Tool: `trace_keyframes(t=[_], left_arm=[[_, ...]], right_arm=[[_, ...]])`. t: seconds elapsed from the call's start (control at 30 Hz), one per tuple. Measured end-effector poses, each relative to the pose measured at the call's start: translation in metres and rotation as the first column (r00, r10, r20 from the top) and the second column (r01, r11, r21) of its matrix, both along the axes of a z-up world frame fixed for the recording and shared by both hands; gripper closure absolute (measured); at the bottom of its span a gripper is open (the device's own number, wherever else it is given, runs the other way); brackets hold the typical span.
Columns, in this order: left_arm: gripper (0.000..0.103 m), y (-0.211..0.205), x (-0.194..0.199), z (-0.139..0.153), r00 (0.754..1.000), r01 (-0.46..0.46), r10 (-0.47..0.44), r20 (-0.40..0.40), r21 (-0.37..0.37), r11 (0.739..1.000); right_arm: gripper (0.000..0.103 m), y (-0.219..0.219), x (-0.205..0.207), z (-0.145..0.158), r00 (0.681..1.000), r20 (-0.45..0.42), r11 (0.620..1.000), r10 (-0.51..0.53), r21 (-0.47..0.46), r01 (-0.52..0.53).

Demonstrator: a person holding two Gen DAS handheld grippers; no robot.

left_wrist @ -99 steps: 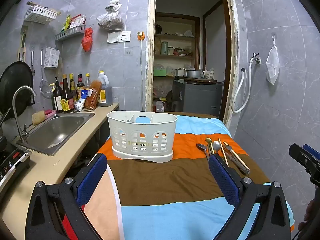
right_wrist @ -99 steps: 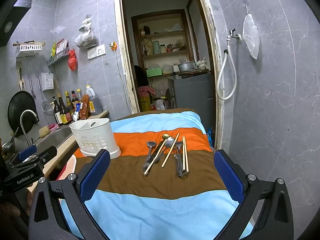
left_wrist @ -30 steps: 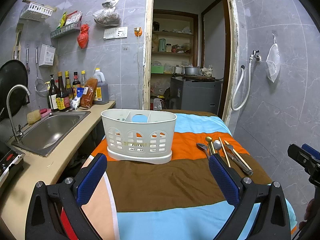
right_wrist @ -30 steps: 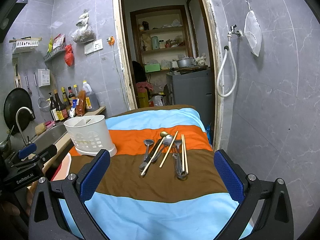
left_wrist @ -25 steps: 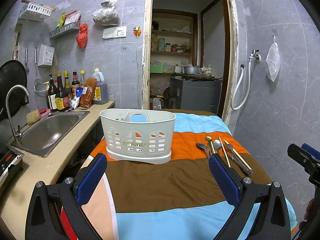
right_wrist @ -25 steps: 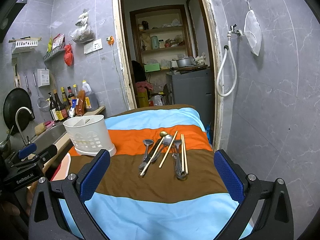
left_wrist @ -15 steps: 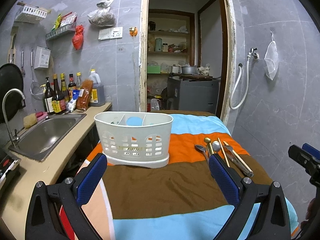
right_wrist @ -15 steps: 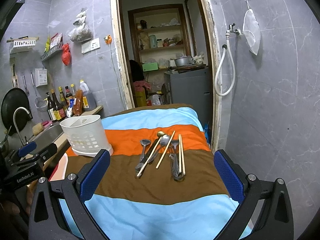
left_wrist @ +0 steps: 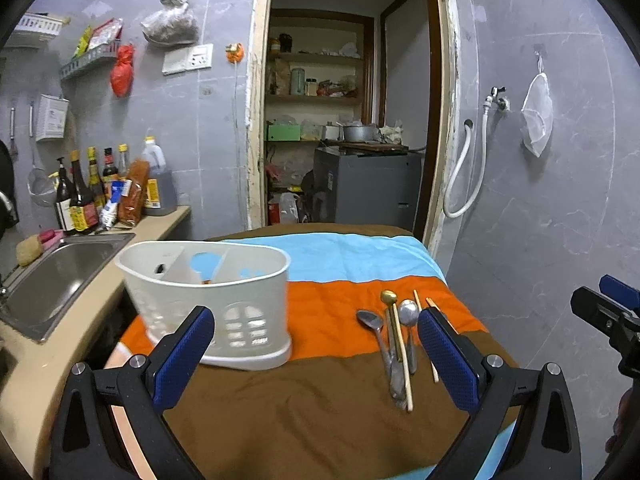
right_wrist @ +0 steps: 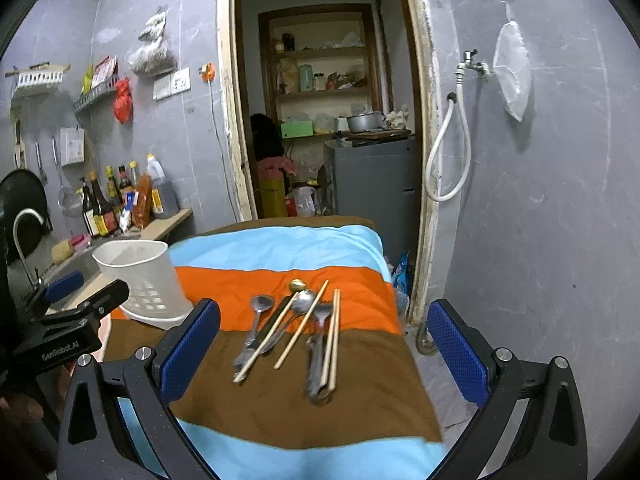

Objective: Organize utensils
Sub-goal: 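Lower both tools toward the row of utensils on the blanket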

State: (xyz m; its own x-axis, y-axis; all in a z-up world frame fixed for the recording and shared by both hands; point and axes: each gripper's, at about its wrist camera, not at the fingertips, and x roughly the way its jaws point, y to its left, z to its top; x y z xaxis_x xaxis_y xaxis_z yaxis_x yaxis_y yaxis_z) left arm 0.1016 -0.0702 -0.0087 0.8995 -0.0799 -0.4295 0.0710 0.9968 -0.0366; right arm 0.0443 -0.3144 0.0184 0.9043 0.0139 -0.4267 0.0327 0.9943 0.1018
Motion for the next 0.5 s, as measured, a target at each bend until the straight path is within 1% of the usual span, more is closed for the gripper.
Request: trace_keyframes(t=[0.1,0.3,0.37,0.4,0.43,0.47,0.5], left_arm=[[0.001,-0.015,0.023,-0.006,0.999,0.005,-0.004,-0.036,0.017,1.000],[0.001,-0.043,0.064,-0.023,0.995,0.023,-0.017,-0.101,0.062,0.998],[0.003,-0.052,0.078,-0.031,0.992,0.029,-0.018,-0.124,0.082,0.996],[0.006,-0.055,0.085,-0.034,0.990,0.034,-0.021,-0.139,0.086,0.996],[0.011,-0.058,0.093,-0.038,0.987,0.042,-0.028,-0.159,0.086,0.995],[0.017,-0.061,0.101,-0.043,0.982,0.050,-0.033,-0.185,0.085,0.995],[0.020,-0.064,0.107,-0.048,0.978,0.053,-0.035,-0.206,0.083,0.995]], right_arm=[[0.001,-0.013,0.026,-0.004,0.999,-0.032,1.000,0.022,-0.014,-0.022],[0.002,-0.048,0.085,-0.031,0.989,-0.138,0.995,0.045,0.096,-0.032],[0.006,-0.058,0.106,-0.044,0.982,-0.171,0.989,0.083,0.137,-0.059],[0.011,-0.058,0.112,-0.050,0.980,-0.176,0.987,0.094,0.148,-0.069],[0.020,-0.060,0.124,-0.059,0.973,-0.199,0.982,0.119,0.165,-0.087],[0.025,-0.060,0.133,-0.067,0.967,-0.213,0.978,0.140,0.180,-0.102],[0.034,-0.060,0.139,-0.072,0.963,-0.219,0.975,0.154,0.190,-0.113]])
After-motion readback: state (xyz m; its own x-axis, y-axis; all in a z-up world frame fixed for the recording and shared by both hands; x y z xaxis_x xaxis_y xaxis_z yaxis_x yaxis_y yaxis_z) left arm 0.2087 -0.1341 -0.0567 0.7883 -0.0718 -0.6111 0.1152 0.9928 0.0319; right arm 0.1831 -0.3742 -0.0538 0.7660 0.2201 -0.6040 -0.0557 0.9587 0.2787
